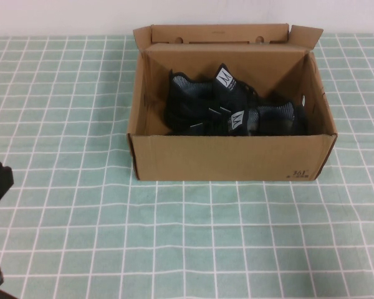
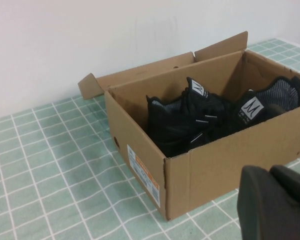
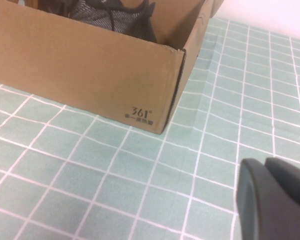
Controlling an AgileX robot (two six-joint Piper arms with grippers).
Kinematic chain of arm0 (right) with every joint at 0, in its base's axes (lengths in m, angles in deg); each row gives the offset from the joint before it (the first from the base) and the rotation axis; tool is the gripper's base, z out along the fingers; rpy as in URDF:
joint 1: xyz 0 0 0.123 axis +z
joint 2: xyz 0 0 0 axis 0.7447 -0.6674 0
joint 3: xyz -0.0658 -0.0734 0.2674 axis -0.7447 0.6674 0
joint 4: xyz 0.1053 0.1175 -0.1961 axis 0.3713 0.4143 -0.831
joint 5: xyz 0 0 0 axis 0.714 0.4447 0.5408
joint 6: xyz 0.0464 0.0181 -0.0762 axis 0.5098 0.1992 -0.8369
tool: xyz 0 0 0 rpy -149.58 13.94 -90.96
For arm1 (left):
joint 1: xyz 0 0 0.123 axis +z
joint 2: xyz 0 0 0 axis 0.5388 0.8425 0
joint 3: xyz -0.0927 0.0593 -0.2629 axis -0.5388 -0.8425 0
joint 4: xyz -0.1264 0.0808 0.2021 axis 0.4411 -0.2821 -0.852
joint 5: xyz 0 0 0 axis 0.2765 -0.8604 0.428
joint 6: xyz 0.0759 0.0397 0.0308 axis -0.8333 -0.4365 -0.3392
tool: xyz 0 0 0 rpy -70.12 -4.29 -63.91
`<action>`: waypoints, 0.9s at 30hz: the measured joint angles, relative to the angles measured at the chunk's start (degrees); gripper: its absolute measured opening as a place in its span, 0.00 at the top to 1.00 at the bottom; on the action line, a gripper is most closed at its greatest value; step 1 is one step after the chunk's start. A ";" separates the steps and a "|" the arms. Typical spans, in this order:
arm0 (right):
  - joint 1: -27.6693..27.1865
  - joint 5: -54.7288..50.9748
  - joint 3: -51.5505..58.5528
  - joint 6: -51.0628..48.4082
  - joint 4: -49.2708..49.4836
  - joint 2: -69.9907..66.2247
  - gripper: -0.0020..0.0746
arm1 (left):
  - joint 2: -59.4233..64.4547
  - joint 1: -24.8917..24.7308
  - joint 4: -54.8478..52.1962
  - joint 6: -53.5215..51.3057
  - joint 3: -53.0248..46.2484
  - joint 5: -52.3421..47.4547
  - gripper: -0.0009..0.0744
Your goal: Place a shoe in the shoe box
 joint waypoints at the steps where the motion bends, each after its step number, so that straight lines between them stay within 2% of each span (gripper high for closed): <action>1: 0.00 0.00 0.00 0.02 0.00 0.00 0.98 | 0.00 0.00 0.00 0.00 0.00 0.00 0.99; 11: 0.00 0.00 0.00 0.02 -0.12 0.00 0.98 | -0.98 0.00 -0.50 0.09 -2.71 2.56 0.99; 16: 0.00 0.00 0.00 0.02 -0.12 0.00 0.98 | -9.14 0.00 -1.13 0.09 -10.01 10.01 0.99; 19: 0.00 0.00 0.00 0.02 -0.12 0.00 0.98 | -14.94 0.00 -5.62 2.72 -15.02 12.58 0.99; 21: 0.00 0.00 0.00 0.02 -0.12 0.00 0.98 | -17.98 0.00 -12.58 10.72 -17.83 12.45 0.99; 25: 0.00 0.00 0.00 0.02 -0.12 0.00 0.98 | -21.83 0.00 -31.85 36.59 -22.76 10.40 0.99; 27: 0.00 0.00 0.00 0.02 -0.12 0.00 0.98 | -23.10 0.00 -39.07 44.62 -24.57 9.88 0.99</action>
